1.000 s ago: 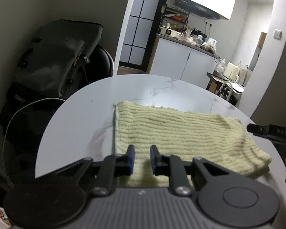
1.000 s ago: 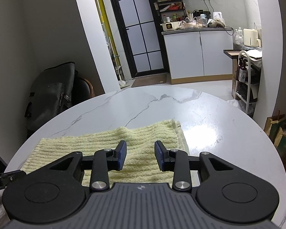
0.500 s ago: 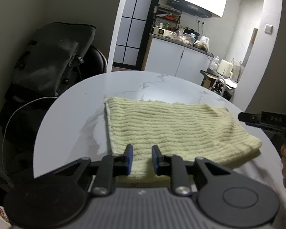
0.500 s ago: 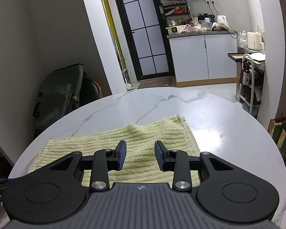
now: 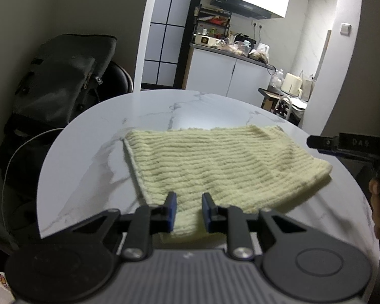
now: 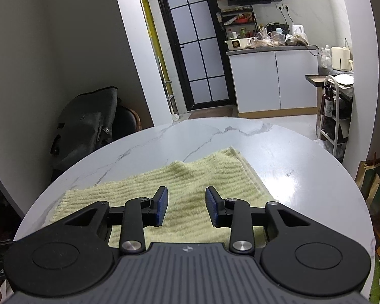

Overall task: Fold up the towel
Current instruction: 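Pull both grippers back from the folded towel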

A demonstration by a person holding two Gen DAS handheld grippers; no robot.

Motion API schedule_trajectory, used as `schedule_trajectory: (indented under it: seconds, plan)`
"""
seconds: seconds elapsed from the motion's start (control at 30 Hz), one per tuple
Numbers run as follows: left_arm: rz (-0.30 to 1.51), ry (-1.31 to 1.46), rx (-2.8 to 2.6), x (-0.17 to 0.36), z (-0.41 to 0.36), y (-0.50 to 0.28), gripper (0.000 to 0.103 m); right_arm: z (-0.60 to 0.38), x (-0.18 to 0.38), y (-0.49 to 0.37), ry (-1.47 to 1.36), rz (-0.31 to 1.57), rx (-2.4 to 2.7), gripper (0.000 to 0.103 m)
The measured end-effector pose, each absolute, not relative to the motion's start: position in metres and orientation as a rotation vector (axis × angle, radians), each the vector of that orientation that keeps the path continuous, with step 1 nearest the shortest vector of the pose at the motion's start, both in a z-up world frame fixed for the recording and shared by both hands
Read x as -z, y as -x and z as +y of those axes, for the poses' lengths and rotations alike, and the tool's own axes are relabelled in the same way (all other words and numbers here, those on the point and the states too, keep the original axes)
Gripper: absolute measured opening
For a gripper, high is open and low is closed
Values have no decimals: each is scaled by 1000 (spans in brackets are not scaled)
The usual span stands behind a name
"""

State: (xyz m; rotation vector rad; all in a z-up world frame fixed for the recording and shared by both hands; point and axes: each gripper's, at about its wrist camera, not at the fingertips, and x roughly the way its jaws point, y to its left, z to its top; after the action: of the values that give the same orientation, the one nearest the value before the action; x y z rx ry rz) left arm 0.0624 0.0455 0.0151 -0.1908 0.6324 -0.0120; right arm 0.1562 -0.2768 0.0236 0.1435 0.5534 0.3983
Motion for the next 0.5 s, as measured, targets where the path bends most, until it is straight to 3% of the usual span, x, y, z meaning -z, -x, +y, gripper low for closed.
schedule_trajectory:
  seconds: [0.5]
  plan:
    - [632, 157, 41, -13, 17, -49, 25, -299, -23, -131, -147, 536, -415, 37]
